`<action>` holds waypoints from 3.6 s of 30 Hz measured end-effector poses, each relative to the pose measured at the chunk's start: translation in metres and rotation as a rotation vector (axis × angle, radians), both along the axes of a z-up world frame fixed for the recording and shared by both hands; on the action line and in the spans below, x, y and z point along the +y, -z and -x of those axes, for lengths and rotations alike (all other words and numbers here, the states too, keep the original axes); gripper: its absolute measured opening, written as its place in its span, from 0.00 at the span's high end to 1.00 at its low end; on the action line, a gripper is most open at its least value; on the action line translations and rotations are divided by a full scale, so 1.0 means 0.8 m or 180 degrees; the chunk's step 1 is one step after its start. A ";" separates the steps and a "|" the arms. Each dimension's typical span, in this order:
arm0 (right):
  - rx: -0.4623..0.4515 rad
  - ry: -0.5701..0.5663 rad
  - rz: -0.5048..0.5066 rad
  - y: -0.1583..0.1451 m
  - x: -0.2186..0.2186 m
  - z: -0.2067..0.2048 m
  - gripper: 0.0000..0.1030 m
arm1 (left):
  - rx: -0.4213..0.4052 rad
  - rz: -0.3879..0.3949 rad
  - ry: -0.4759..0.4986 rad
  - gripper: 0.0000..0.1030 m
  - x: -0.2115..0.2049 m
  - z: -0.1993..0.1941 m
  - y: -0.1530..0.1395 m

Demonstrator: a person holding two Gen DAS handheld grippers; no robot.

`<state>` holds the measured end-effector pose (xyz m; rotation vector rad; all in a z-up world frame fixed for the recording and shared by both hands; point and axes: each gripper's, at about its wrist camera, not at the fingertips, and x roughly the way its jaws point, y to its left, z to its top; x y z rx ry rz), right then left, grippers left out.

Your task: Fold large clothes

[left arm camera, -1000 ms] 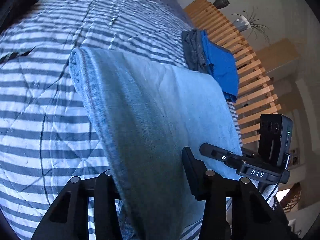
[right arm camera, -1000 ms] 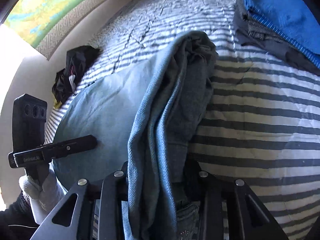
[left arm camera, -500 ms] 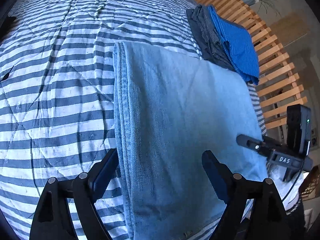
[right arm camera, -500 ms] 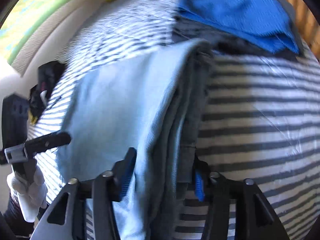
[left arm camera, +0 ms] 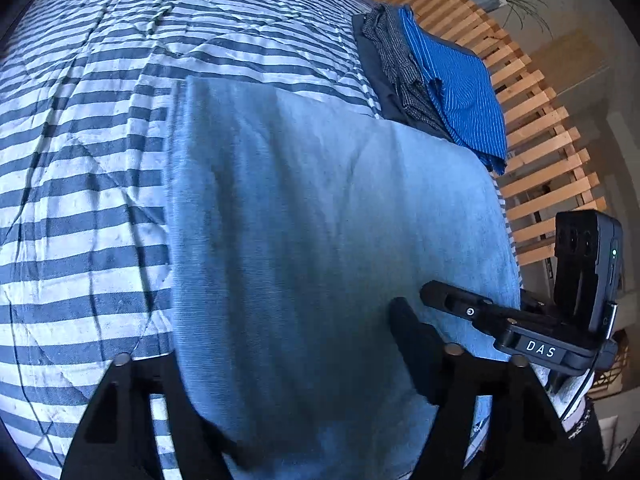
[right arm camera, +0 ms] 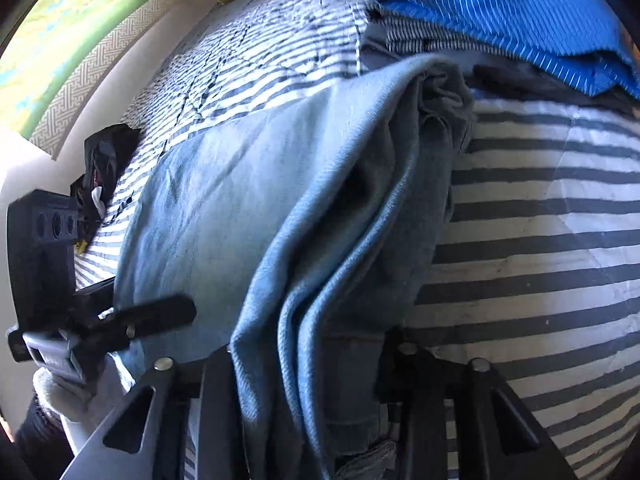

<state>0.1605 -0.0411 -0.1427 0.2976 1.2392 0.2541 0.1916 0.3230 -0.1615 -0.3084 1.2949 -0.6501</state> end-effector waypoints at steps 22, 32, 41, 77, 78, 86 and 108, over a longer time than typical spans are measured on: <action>0.0123 0.0456 0.0270 -0.013 -0.047 0.037 0.44 | 0.0200 0.0036 0.0121 0.10 0.023 -0.005 -0.015; 0.0184 0.0165 -0.0207 0.014 -0.043 0.040 0.33 | 0.0023 0.0051 0.0614 0.08 -0.035 0.019 0.006; -0.0192 0.0176 0.0051 -0.031 -0.008 0.050 0.78 | 0.0080 0.0395 0.0519 0.58 -0.023 0.013 -0.021; -0.0228 0.0770 0.0221 -0.038 -0.032 0.116 0.81 | 0.0363 0.0917 0.0694 0.75 -0.098 -0.004 0.007; -0.0261 0.0784 0.0197 -0.043 -0.030 0.119 0.81 | 0.0287 0.0923 0.0757 0.76 -0.101 0.001 -0.005; -0.0518 0.0792 0.0305 -0.083 -0.020 0.137 0.81 | -0.0129 0.0812 0.0963 0.77 -0.128 0.035 -0.065; -0.0325 0.1249 0.0350 -0.043 -0.050 0.140 0.81 | -0.0584 0.0557 0.0809 0.76 -0.188 0.076 -0.087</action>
